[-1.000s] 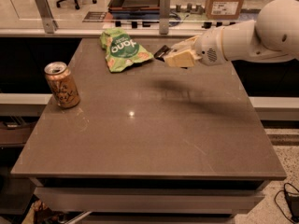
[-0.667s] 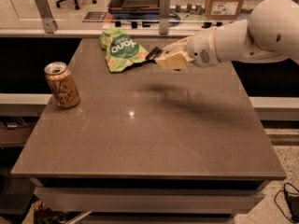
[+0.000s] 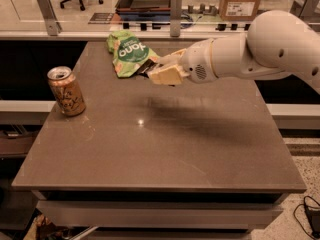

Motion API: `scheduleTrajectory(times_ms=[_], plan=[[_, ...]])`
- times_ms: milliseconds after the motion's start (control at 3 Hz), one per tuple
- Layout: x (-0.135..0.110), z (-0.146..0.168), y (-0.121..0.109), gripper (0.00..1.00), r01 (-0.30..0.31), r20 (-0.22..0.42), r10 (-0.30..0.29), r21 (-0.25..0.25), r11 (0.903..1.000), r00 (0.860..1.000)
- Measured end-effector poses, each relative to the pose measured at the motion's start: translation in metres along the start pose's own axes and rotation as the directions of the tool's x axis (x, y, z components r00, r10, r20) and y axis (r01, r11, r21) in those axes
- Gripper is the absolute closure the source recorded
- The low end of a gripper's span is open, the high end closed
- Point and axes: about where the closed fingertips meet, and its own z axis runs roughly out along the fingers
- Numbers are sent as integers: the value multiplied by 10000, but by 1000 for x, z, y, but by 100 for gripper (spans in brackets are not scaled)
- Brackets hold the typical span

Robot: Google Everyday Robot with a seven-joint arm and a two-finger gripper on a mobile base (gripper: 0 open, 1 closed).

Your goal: Move rxbar chocolate near orange can

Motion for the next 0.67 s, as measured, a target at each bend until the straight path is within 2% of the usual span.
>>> scheduleTrajectory(times_ms=[667], plan=[[3,50,44,100,-613,377,623,-280,9977,9973]])
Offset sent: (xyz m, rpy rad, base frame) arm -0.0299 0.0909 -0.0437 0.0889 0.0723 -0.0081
